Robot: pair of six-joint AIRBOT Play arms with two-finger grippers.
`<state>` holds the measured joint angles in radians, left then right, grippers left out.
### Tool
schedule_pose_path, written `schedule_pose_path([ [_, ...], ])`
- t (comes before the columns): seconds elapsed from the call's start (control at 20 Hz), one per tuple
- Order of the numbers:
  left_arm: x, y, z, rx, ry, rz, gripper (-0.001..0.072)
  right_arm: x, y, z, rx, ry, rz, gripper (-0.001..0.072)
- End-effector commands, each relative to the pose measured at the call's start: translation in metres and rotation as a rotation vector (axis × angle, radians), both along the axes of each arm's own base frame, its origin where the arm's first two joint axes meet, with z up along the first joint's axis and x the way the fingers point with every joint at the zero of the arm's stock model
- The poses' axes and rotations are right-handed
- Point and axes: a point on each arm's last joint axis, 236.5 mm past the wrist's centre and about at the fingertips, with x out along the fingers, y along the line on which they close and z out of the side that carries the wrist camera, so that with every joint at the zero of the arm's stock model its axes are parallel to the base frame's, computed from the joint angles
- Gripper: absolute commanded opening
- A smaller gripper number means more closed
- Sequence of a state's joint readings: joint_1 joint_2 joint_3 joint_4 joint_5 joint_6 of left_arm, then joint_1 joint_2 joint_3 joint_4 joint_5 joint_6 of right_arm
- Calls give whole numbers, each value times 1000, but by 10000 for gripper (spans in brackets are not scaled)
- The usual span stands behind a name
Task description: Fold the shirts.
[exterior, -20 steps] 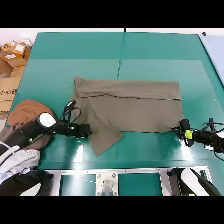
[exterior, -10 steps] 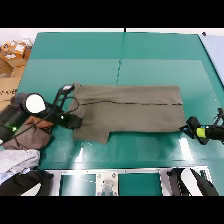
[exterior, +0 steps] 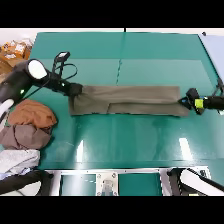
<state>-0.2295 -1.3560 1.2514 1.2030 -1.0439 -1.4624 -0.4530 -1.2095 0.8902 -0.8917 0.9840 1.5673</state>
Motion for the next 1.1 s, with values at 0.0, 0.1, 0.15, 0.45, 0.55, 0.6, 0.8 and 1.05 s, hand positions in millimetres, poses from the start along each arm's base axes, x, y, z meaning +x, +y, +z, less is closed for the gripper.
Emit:
schedule_pose_path([
  [0.0,55,-18,-27,-94,-42,7,24,65,2,-30,6,-1,18,15],
  [0.1,82,-25,-49,-131,-64,52,25,93,-4,-51,0,9,26,16],
  [0.15,91,-24,-57,-133,-74,73,30,105,-9,-56,-1,7,26,46],
  [0.45,124,20,-14,-144,-139,157,652,102,-86,3,-154,-68,229,475],
  [0.55,125,37,1,-172,-97,198,652,74,-114,-6,-159,-17,256,514],
  [0.6,121,39,4,-170,-78,185,651,61,-121,-16,-135,8,275,514],
  [0.8,102,35,-2,-154,-14,117,115,40,-122,-67,-27,91,338,513],
  [1.05,96,23,-3,-155,-2,82,24,53,-71,-106,130,79,427,513],
])
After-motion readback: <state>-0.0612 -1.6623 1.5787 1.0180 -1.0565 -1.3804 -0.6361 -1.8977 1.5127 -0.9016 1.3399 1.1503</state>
